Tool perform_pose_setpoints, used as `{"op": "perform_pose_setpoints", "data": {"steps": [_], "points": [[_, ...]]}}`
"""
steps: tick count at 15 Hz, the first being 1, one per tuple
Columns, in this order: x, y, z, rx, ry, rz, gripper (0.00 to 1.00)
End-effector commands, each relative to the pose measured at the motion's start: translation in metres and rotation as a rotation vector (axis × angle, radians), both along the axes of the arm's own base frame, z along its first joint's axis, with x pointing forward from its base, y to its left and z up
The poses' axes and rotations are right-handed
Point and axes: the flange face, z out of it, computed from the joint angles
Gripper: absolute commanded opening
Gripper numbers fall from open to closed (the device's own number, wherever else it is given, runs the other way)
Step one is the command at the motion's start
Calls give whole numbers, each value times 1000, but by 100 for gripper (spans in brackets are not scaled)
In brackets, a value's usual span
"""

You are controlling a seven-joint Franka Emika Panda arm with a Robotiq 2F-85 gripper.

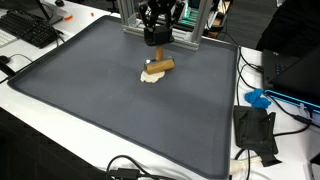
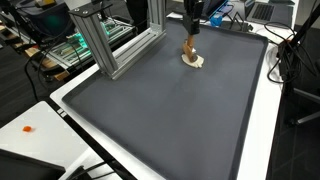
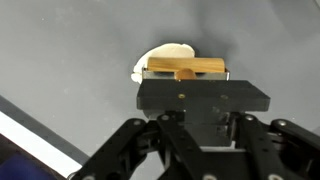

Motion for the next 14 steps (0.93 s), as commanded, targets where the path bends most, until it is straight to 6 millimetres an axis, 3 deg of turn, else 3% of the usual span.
{"op": "perform_pose_setpoints", "data": {"steps": [1,7,14], "points": [[-4,7,-19,32,-5,68,22],[-5,20,-29,59,-36,91,22],[0,25,-17,129,-78,25,22]]}}
